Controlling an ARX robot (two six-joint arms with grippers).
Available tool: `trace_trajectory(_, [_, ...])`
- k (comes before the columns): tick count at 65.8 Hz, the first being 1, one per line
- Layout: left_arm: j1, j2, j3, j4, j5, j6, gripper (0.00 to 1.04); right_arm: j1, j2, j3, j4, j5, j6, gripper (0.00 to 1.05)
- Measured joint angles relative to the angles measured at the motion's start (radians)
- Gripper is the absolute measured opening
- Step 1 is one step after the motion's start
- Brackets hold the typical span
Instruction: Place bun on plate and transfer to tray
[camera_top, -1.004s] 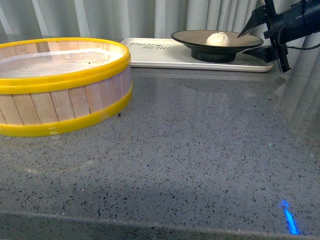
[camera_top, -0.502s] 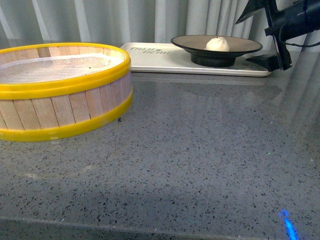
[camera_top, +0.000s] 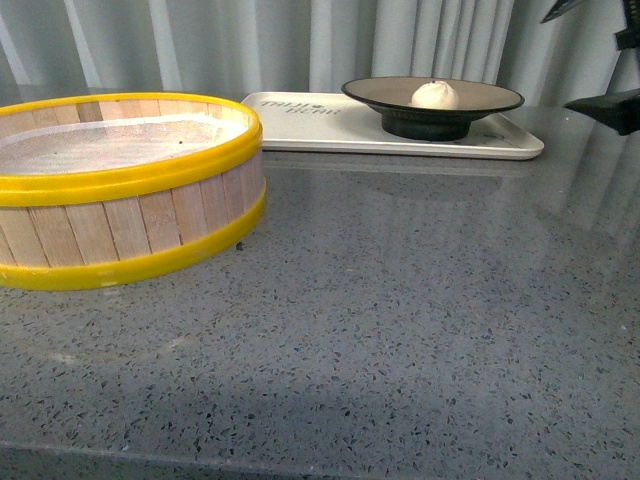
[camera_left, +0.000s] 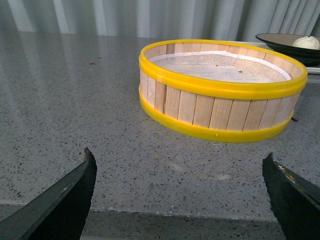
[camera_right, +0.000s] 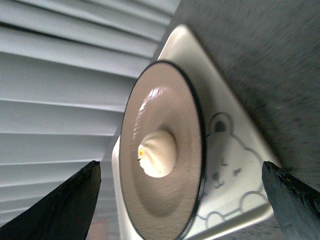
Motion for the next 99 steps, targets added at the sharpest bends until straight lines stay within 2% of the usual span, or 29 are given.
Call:
trace_trajectory(5, [0.0, 0.0, 0.0, 0.0, 0.0, 0.0, 0.98, -0.027, -0.138, -0.172, 0.077, 0.109, -0.103, 0.96])
trace_trajectory(15, [0.0, 0.0, 0.0, 0.0, 0.0, 0.0, 0.98, -0.119, -0.512, -0.586, 0.176, 0.179, -0.252, 0.96])
trace_trajectory(18, [0.0, 0.0, 0.0, 0.0, 0.0, 0.0, 0.98, -0.145, -0.65, -0.718, 0.17, 0.207, -0.305, 0.96])
trace_trajectory(22, [0.0, 0.0, 0.0, 0.0, 0.0, 0.0, 0.98, -0.18, -0.93, -0.959, 0.11, 0.314, -0.449, 0.96])
trace_trajectory(26, [0.0, 0.0, 0.0, 0.0, 0.0, 0.0, 0.98, -0.2, -1.118, -1.097, 0.055, 0.349, -0.555, 0.96])
trace_trajectory(27, [0.0, 0.0, 0.0, 0.0, 0.0, 0.0, 0.98, -0.208, -1.143, -1.115, 0.06, 0.335, -0.565, 0.95])
trace_trajectory(32, [0.0, 0.0, 0.0, 0.0, -0.001, 0.0, 0.98, -0.292, -1.329, -1.261, 0.189, 0.073, -0.783, 0.82])
trace_trajectory(36, [0.0, 0.0, 0.0, 0.0, 0.0, 0.0, 0.98, -0.324, -1.462, -1.338, 0.188, -0.055, -0.911, 0.71])
trace_trajectory(39, [0.0, 0.0, 0.0, 0.0, 0.0, 0.0, 0.98, -0.325, -1.559, -1.399, 0.171, -0.093, -0.974, 0.62])
trace_trajectory(42, [0.0, 0.0, 0.0, 0.0, 0.0, 0.0, 0.98, -0.317, -1.615, -1.441, 0.164, -0.093, -1.008, 0.55])
trace_trajectory(49, [0.0, 0.0, 0.0, 0.0, 0.0, 0.0, 0.98, -0.26, -1.686, -1.489, 0.133, -0.018, -1.053, 0.36])
trace_trajectory(54, [0.0, 0.0, 0.0, 0.0, 0.001, 0.0, 0.98, -0.219, -1.813, -1.505, 0.006, 0.017, -1.067, 0.16])
trace_trajectory(60, [0.0, 0.0, 0.0, 0.0, 0.0, 0.0, 0.98, -0.173, -1.859, -1.506, -0.005, 0.066, -1.073, 0.02])
trace_trajectory(72, [0.0, 0.0, 0.0, 0.0, 0.0, 0.0, 0.98, -0.084, -1.89, -1.526, -0.02, 0.15, -1.079, 0.02])
trace_trajectory(77, [0.0, 0.0, 0.0, 0.0, 0.0, 0.0, 0.98, 0.011, -1.906, -1.53, -0.03, 0.277, -1.08, 0.02])
trace_trajectory(79, [0.0, 0.0, 0.0, 0.0, 0.0, 0.0, 0.98, 0.042, -1.91, -1.532, -0.031, 0.297, -1.08, 0.02])
trace_trajectory(85, [0.0, 0.0, 0.0, 0.0, 0.0, 0.0, 0.98, 0.081, -1.945, -1.567, -0.03, 0.295, -1.081, 0.02])
trace_trajectory(99, [0.0, 0.0, 0.0, 0.0, 0.0, 0.0, 0.98, 0.082, -1.949, -1.569, -0.031, 0.306, -1.081, 0.02])
